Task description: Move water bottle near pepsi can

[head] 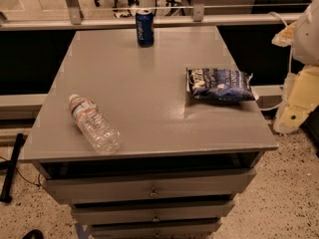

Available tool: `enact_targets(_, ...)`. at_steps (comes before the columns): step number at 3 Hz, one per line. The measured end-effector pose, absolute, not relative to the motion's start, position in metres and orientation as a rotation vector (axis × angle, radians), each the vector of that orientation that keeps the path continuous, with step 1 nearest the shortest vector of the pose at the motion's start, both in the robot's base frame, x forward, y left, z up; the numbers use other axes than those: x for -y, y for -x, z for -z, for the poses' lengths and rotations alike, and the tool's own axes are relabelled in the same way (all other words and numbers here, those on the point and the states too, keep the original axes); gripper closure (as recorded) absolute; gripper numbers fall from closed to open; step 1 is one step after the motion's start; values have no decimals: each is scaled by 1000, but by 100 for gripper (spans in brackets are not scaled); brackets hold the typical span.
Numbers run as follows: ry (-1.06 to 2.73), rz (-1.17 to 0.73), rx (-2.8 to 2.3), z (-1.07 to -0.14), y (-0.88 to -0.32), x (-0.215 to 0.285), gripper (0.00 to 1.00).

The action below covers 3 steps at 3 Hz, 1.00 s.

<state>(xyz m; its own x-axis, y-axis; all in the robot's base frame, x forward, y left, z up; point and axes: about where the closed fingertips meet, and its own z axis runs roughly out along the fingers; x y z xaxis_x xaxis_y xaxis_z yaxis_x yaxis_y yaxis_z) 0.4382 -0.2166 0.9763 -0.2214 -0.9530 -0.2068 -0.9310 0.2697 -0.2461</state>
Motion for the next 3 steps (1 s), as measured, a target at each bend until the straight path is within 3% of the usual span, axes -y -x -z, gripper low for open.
enact_targets(2,1700,25,-2210,-966,-444,197,0)
enact_targets(3,1651,-139,-2165,-944,-460,145,0)
